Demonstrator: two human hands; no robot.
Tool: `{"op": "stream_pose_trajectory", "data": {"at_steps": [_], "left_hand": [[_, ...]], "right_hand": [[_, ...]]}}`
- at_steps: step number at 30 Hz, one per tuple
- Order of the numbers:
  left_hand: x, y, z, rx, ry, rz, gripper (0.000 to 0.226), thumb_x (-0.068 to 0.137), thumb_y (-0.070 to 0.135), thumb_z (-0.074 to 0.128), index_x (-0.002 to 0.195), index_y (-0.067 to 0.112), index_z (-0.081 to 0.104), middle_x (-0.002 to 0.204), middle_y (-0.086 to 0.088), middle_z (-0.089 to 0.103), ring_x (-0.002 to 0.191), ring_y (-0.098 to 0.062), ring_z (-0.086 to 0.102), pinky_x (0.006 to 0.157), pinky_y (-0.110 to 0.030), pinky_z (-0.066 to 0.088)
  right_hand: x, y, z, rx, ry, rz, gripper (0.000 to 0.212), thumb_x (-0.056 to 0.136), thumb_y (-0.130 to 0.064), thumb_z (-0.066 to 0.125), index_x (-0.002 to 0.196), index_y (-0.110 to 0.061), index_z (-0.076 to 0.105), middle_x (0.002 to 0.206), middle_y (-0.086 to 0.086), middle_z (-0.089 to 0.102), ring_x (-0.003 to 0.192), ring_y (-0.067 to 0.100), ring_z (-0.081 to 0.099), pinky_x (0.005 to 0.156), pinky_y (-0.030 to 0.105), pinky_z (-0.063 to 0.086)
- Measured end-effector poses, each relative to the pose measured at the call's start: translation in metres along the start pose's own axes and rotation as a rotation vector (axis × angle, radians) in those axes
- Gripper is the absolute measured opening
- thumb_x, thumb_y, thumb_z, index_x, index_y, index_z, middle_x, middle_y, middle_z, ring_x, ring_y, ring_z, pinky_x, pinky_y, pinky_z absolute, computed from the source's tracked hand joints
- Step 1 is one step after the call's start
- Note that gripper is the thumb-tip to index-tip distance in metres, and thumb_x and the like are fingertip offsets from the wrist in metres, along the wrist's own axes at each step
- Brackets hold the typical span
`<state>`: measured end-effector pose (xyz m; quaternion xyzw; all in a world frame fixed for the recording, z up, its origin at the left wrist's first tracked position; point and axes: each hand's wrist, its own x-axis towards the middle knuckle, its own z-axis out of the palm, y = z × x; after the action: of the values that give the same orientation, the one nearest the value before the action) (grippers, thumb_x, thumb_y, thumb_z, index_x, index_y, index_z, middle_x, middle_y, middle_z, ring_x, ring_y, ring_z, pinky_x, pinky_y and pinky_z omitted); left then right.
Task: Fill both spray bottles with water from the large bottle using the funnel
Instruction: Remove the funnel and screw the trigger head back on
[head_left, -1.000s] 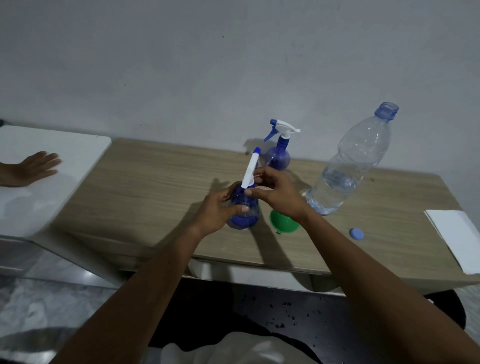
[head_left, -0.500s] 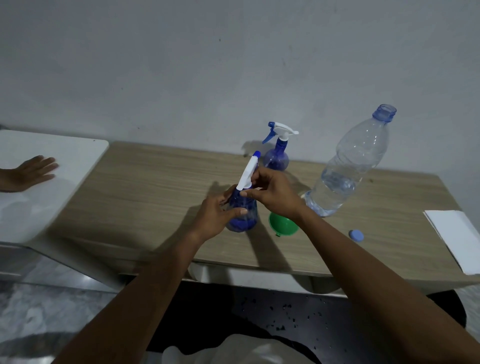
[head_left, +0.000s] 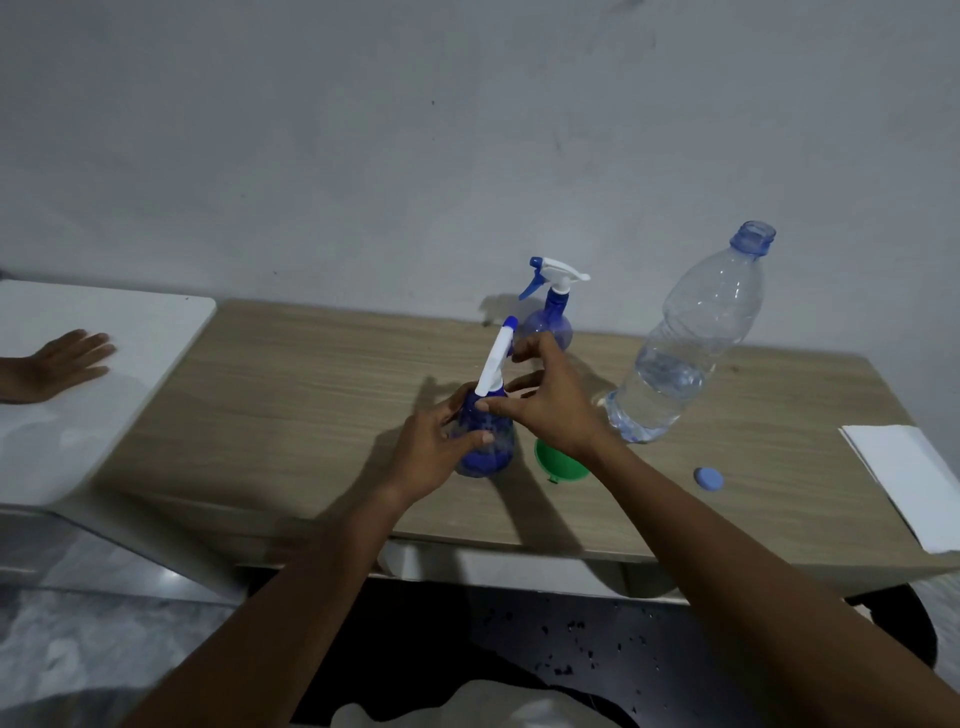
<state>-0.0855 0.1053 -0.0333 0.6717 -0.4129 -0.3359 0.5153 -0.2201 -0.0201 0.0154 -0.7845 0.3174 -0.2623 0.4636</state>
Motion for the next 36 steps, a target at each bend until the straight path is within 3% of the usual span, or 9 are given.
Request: {"op": "stream_pose_trajectory", "data": {"at_steps": [3, 6, 9, 12, 18, 21, 26, 31, 36], "left_hand": [[-0.002, 0.0, -0.002, 0.043, -0.003, 0.003, 0.054, 0.087, 0.009, 0.077, 0.134, 0.028, 0.058, 0.107, 0.023, 0.068, 0.096, 0.02, 0.062, 0.075, -0.002, 0.047], [0.0, 0.0, -0.01, 0.066, -0.045, -0.001, 0.055, 0.089, 0.014, 0.076, 0.138, 0.031, 0.059, 0.119, 0.013, 0.071, 0.111, 0.004, 0.065, 0.088, -0.013, 0.054], [0.006, -0.002, -0.014, 0.052, -0.099, -0.026, 0.059, 0.088, 0.013, 0.076, 0.143, 0.022, 0.056, 0.126, 0.004, 0.071, 0.109, -0.005, 0.069, 0.085, -0.018, 0.057], [0.016, -0.003, -0.012, 0.084, -0.118, -0.035, 0.066, 0.082, 0.023, 0.083, 0.143, 0.024, 0.057, 0.13, 0.009, 0.068, 0.12, -0.006, 0.064, 0.098, -0.029, 0.056], [0.027, -0.005, 0.001, 0.087, -0.147, -0.056, 0.069, 0.07, 0.019, 0.091, 0.134, 0.024, 0.064, 0.119, 0.009, 0.074, 0.114, -0.007, 0.067, 0.098, -0.029, 0.053], [0.024, -0.004, 0.004, 0.1, -0.169, -0.058, 0.067, 0.069, 0.025, 0.093, 0.13, 0.026, 0.066, 0.119, 0.011, 0.073, 0.113, -0.006, 0.066, 0.095, -0.025, 0.051], [0.019, -0.004, 0.003, 0.088, -0.18, -0.086, 0.063, 0.065, 0.031, 0.093, 0.122, 0.022, 0.068, 0.113, 0.005, 0.074, 0.108, -0.013, 0.068, 0.096, -0.034, 0.056], [0.001, 0.002, -0.007, 0.063, -0.305, -0.159, 0.037, 0.074, 0.012, 0.088, 0.109, 0.012, 0.074, 0.096, 0.005, 0.079, 0.092, -0.005, 0.073, 0.079, -0.017, 0.053], [-0.031, -0.005, -0.008, -0.046, -0.404, -0.324, 0.021, 0.08, 0.002, 0.082, 0.099, 0.009, 0.076, 0.088, -0.002, 0.079, 0.083, -0.011, 0.074, 0.075, -0.021, 0.056]], "right_hand": [[0.003, 0.0, 0.001, 0.025, -0.016, 0.008, 0.072, 0.063, -0.029, 0.096, 0.119, -0.023, 0.052, 0.117, -0.009, 0.059, 0.101, 0.017, 0.068, 0.081, 0.036, 0.063], [0.008, 0.005, -0.003, 0.047, -0.089, -0.006, 0.044, 0.069, -0.017, 0.087, 0.107, -0.013, 0.067, 0.104, 0.0, 0.071, 0.096, 0.018, 0.072, 0.087, 0.041, 0.062], [0.01, 0.007, -0.008, 0.097, -0.124, 0.032, 0.036, 0.077, 0.005, 0.074, 0.111, -0.009, 0.072, 0.095, -0.002, 0.073, 0.087, 0.004, 0.071, 0.076, 0.026, 0.06], [0.009, 0.009, -0.012, 0.125, -0.113, 0.022, 0.04, 0.078, 0.009, 0.074, 0.112, -0.013, 0.068, 0.098, -0.005, 0.07, 0.084, 0.001, 0.07, 0.071, 0.02, 0.056], [0.013, 0.005, -0.012, 0.098, -0.116, -0.071, 0.072, 0.078, -0.013, 0.088, 0.138, -0.023, 0.05, 0.132, -0.006, 0.057, 0.107, 0.0, 0.063, 0.081, 0.018, 0.053], [0.016, 0.005, -0.009, 0.024, -0.19, -0.087, 0.068, 0.082, -0.027, 0.086, 0.139, -0.024, 0.049, 0.13, -0.004, 0.056, 0.098, 0.005, 0.066, 0.081, 0.025, 0.056], [0.007, 0.009, 0.009, -0.029, -0.132, -0.056, 0.07, 0.081, -0.054, 0.079, 0.137, -0.027, 0.047, 0.128, -0.003, 0.056, 0.112, 0.014, 0.061, 0.094, 0.038, 0.056], [-0.003, 0.005, 0.02, 0.023, -0.041, 0.085, 0.058, 0.077, -0.06, 0.079, 0.117, -0.023, 0.06, 0.105, -0.009, 0.065, 0.087, 0.009, 0.064, 0.086, 0.038, 0.058], [-0.02, 0.015, 0.038, 0.006, -0.1, 0.313, 0.048, 0.075, -0.066, 0.078, 0.069, -0.022, 0.057, 0.062, -0.011, 0.061, 0.062, 0.008, 0.058, 0.071, 0.033, 0.053]]}}
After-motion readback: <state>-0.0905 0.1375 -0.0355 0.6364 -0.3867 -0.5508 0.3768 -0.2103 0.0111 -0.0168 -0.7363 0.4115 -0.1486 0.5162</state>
